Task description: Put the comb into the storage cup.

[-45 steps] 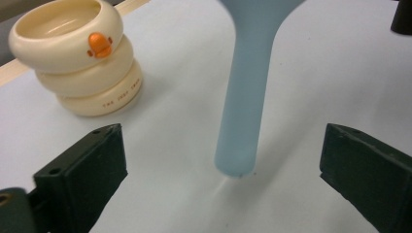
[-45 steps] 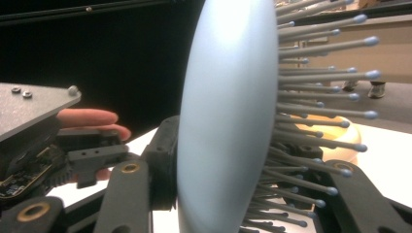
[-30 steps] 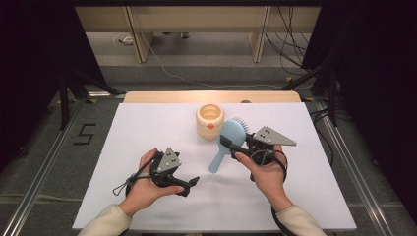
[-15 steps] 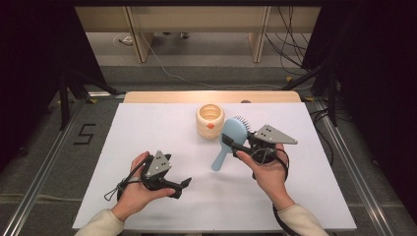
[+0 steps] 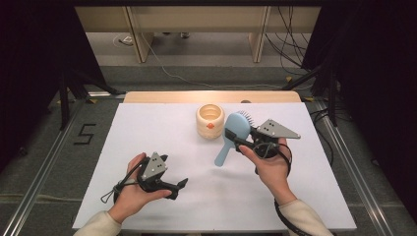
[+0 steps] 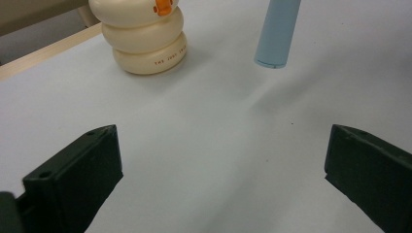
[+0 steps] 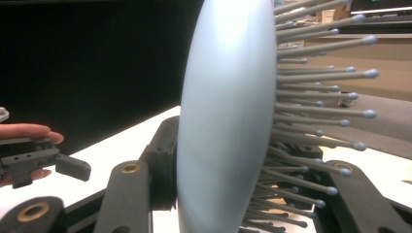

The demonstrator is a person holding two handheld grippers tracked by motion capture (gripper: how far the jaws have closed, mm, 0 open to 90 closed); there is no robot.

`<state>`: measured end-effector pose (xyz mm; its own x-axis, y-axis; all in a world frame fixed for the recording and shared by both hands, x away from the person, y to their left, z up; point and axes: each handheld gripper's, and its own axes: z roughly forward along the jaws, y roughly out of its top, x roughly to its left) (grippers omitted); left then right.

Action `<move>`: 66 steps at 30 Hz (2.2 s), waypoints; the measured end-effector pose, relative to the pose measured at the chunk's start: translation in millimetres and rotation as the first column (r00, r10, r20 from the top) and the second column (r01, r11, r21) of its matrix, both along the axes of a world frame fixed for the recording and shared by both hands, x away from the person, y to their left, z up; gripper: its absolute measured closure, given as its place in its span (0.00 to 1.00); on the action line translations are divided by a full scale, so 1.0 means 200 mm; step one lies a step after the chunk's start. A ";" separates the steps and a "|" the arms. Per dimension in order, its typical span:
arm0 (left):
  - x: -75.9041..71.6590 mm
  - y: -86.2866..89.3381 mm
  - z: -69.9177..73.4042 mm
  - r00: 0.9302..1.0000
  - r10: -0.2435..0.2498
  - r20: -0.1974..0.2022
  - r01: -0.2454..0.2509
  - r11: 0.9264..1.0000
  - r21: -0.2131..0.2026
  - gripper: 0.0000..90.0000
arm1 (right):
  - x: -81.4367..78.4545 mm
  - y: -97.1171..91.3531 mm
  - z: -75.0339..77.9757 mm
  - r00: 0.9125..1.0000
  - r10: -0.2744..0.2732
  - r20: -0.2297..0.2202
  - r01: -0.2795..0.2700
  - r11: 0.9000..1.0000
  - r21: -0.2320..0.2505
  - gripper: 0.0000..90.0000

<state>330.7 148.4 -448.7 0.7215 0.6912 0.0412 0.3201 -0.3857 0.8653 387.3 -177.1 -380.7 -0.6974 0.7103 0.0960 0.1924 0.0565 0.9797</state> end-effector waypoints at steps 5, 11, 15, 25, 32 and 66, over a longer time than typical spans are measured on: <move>0.00 0.01 -0.01 1.000 -0.001 -0.001 0.001 1.000 0.000 0.00 | 0.01 0.00 0.02 1.000 -0.005 0.002 0.005 1.000 0.006 0.57; 0.00 0.03 -0.01 1.000 0.007 -0.003 -0.007 1.000 0.005 0.00 | 0.03 0.00 0.03 1.000 -0.009 0.002 0.009 1.000 0.003 0.57; 0.00 0.04 -0.02 1.000 0.013 -0.006 -0.013 1.000 0.004 0.00 | 0.04 0.00 0.03 1.000 -0.012 -0.006 0.012 1.000 0.002 0.57; 0.00 0.06 -0.02 1.000 0.027 -0.008 -0.027 1.000 0.001 0.00 | 0.05 0.00 0.04 1.000 -0.020 -0.005 0.020 1.000 0.008 0.57; 0.01 0.07 -0.03 0.999 0.031 -0.010 -0.031 1.000 0.003 0.00 | 0.05 0.00 0.05 1.000 -0.025 -0.006 0.025 1.000 0.011 0.57; 0.02 0.08 -0.04 0.999 0.045 -0.022 -0.045 0.999 -0.010 0.00 | 0.12 -0.01 0.13 0.999 -0.049 -0.005 0.049 0.999 0.013 0.57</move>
